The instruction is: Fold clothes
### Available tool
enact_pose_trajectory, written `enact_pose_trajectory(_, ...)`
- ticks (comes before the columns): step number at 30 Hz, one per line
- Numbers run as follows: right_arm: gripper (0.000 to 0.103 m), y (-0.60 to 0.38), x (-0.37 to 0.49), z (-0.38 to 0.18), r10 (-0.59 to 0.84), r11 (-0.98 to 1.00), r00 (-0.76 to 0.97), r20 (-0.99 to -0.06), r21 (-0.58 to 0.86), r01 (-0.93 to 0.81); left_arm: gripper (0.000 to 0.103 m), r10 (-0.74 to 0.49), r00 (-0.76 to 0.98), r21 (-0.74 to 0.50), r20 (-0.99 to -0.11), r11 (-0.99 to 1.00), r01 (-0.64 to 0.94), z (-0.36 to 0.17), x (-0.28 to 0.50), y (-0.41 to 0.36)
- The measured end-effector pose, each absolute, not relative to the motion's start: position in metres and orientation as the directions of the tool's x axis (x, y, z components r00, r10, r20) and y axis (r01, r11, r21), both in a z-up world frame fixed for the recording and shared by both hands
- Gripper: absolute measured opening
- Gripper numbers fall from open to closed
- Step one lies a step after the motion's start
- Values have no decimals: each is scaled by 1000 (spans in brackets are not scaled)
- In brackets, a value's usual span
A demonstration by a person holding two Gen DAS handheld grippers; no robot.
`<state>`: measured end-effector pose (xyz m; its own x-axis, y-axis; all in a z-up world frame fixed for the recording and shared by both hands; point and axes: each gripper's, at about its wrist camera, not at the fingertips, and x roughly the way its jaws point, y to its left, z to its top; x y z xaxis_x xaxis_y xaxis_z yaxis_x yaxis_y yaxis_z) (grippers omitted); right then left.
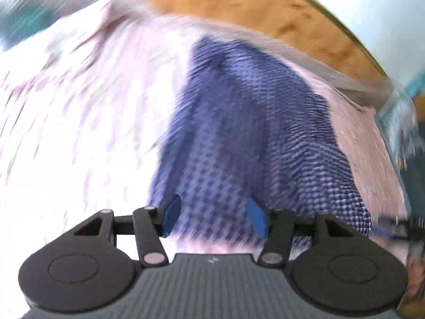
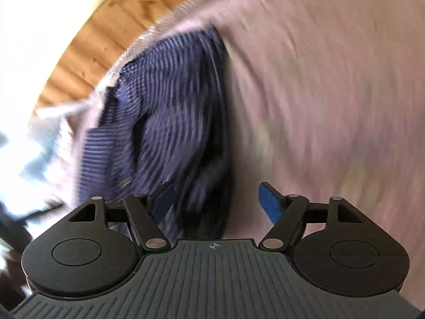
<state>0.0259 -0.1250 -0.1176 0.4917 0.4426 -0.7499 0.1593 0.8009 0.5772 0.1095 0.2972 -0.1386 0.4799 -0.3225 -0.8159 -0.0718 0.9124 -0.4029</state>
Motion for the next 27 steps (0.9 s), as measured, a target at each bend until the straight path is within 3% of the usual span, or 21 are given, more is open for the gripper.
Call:
enact_pose_trajectory(4, 81, -104, -12, -161, 539, 620, 504, -675, 723, 305, 57, -369, 480, -508, -796, 838, -199, -163, 105, 319)
enact_pose_trajectory(5, 81, -98, -11, -167, 543, 600, 522, -658, 739, 308, 60, -387, 492, -539, -780, 815, -213, -166, 111, 320)
enact_pose_trajectory(7, 81, -91, -4, -169, 526, 590, 560, -640, 749, 301, 77, -414, 512, -590, -753, 769, -245, -174, 124, 320)
enact_pose_trajectory(9, 80, -85, 10, -167, 504, 597, 598, -624, 752, 281, 74, -405, 511, -596, -759, 747, -294, -184, 138, 318)
enact_pose_trajectory(10, 70, -85, 17, -167, 480, 606, 590, -649, 732, 312, 64, -394, 528, -597, -752, 748, -291, -182, 141, 316)
enact_pose_trajectory(11, 58, -85, 22, -168, 473, 599, 581, -662, 726, 338, 42, -372, 534, -576, -759, 766, -285, -180, 144, 313)
enact_pose_trajectory(12, 31, -86, 27, -170, 467, 591, 573, -673, 720, 364, 6, -353, 537, -558, -767, 779, -286, -178, 146, 312)
enact_pose_trajectory(13, 21, -88, 28, -170, 465, 580, 585, -664, 728, 366, 0, -344, 536, -555, -771, 776, -300, -177, 144, 314)
enact_pose_trajectory(14, 12, -90, 28, -166, 459, 584, 588, -665, 725, 364, 0, -339, 544, -558, -768, 771, -307, -172, 138, 317)
enact_pose_trajectory(16, 7, -90, 20, -149, 464, 617, 594, -657, 721, 314, 0, -341, 543, -555, -768, 777, -297, -161, 121, 325)
enact_pose_trajectory(20, 6, -90, 3, -117, 479, 677, 588, -652, 701, 225, 0, -350, 495, -536, -796, 787, -306, -144, 70, 345)
enact_pose_trajectory(24, 6, -88, -5, -116, 463, 757, 519, -719, 625, 192, 0, -310, 493, -490, -813, 821, -292, -153, 67, 351)
enact_pose_trajectory(26, 8, -88, 4, -129, 443, 775, 496, -747, 597, 208, 18, -321, 504, -488, -802, 838, -245, -157, 87, 341)
enact_pose_trajectory(27, 13, -87, 8, -136, 433, 783, 484, -760, 584, 216, 39, -314, 508, -476, -802, 850, -227, -159, 98, 335)
